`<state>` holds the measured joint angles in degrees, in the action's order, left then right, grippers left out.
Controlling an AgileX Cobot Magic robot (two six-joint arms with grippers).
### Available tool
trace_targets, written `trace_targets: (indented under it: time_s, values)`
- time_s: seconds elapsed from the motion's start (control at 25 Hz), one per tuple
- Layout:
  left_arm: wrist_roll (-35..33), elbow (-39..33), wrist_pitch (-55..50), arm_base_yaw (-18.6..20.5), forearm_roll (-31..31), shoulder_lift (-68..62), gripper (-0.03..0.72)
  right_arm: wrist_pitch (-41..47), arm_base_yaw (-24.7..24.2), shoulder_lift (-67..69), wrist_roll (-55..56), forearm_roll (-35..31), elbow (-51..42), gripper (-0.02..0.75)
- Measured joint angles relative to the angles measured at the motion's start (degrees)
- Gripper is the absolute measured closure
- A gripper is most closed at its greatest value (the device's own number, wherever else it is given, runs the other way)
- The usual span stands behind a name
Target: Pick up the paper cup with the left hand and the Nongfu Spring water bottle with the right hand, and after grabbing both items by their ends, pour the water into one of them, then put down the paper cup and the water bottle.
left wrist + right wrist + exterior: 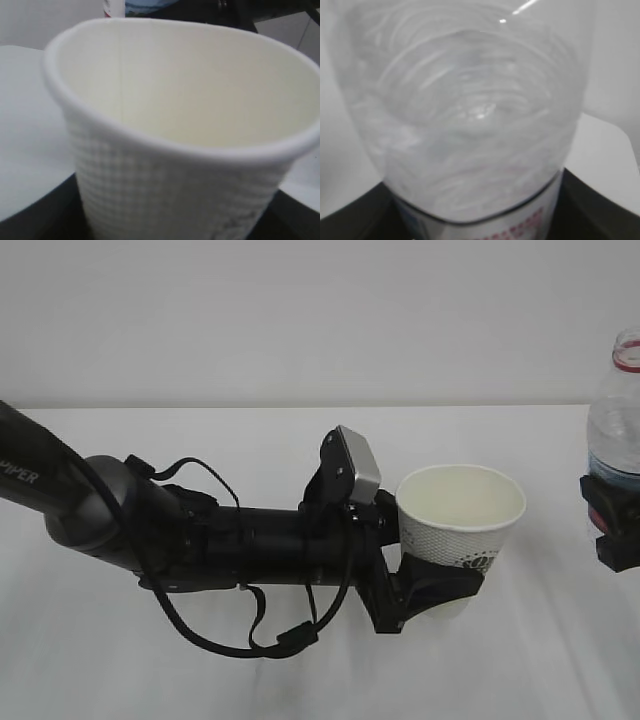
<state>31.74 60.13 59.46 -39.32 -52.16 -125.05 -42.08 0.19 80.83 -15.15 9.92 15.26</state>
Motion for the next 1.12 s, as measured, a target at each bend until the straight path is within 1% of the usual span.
trace_targets:
  time_s: [0.28, 0.68, 1.12]
  values:
    - [0.0, 0.0, 0.56, -1.59, -0.01, 0.0, 0.148, -1.51, 0.0, 0.0, -6.14, 0.0, 0.0, 0.235]
    - [0.0, 0.0, 0.7, -1.68, -0.01, 0.0, 0.148, -1.72, 0.0, 0.0, -12.99, 0.0, 0.0, 0.235]
    - [0.0, 0.0, 0.7, -1.68, -0.01, 0.0, 0.148, -4.09, 0.0, 0.0, -14.04, 0.0, 0.0, 0.235]
